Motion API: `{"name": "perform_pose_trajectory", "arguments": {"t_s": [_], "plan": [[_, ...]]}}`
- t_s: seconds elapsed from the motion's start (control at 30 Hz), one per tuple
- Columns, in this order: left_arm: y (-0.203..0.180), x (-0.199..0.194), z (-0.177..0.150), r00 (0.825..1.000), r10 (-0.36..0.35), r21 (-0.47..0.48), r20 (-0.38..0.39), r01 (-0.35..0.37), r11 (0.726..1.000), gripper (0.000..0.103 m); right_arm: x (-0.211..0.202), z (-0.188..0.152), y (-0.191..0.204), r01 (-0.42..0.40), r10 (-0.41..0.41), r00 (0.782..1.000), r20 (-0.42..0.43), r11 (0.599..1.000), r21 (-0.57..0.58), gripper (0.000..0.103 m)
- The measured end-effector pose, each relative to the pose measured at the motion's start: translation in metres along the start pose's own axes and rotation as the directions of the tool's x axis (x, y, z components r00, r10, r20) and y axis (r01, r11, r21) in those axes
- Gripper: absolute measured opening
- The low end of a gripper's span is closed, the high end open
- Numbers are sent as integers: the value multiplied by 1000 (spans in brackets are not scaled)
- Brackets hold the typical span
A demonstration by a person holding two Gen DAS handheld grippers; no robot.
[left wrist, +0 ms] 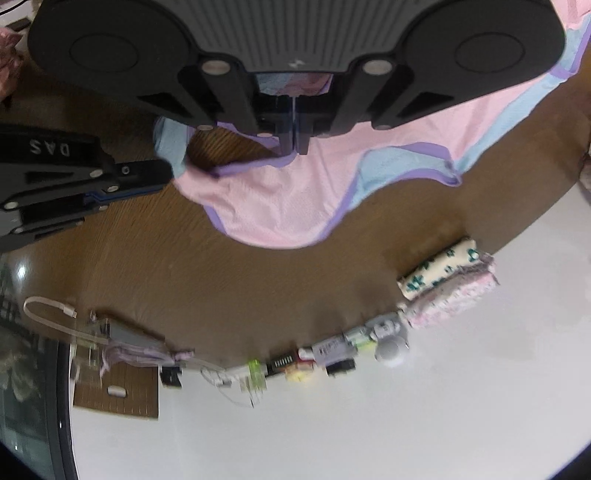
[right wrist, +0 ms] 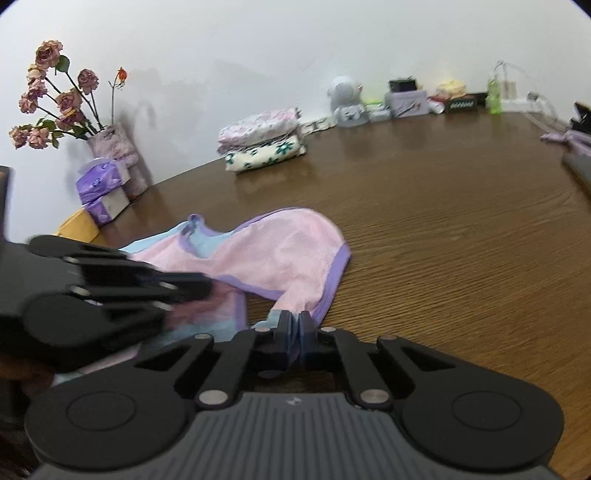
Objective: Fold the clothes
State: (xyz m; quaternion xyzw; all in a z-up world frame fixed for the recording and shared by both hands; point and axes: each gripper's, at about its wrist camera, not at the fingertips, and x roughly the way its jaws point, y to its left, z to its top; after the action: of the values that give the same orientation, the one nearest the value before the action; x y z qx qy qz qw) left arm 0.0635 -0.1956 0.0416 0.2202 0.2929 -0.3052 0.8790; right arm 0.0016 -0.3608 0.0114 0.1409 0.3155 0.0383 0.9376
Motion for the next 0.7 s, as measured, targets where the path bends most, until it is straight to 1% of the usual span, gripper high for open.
{"name": "perform_pose_trajectory", "arguments": {"t_s": [0.1,0.2,0.23,0.27,0.3,0.43,0.53,0.6,0.63,0.67,0.7], "plan": [[4,-9,2,1000,-9,-26,18,9,1000,0,-4,-1,-3,18,-18,1000,9,1000,-8,4],[6,-8,3,1000,-9,-36,22,10,999,0,-5,-2,0,13,-12,1000,17,999,-31,12],[6,-8,3,1000,-9,-40,26,10,999,0,-6,-2,5,-9,11,999,32,998,-57,21],[7,-9,3,1000,-10,-44,29,11,999,0,-6,0,13,-15,19,999,47,996,-92,33],[7,-9,3,999,-11,-48,33,12,999,0,-5,1,20,-18,26,998,59,992,-129,35],[10,-13,2,999,-15,-67,46,18,998,0,17,2,47,30,-17,999,47,961,-276,36],[14,-14,1,998,-19,-92,53,24,995,0,32,-2,66,83,-68,996,51,922,-378,36],[16,-14,0,998,-24,-111,59,31,993,0,40,-4,75,113,-101,994,51,898,-426,31],[17,-14,0,998,-25,-118,63,32,992,0,43,-4,79,127,-115,992,53,886,-446,25],[17,-15,-1,998,-24,-121,64,32,992,0,42,-3,78,129,-114,992,60,889,-440,17],[18,-15,-2,998,-23,-123,64,31,992,0,40,-2,78,131,-114,991,67,891,-434,12]]}}
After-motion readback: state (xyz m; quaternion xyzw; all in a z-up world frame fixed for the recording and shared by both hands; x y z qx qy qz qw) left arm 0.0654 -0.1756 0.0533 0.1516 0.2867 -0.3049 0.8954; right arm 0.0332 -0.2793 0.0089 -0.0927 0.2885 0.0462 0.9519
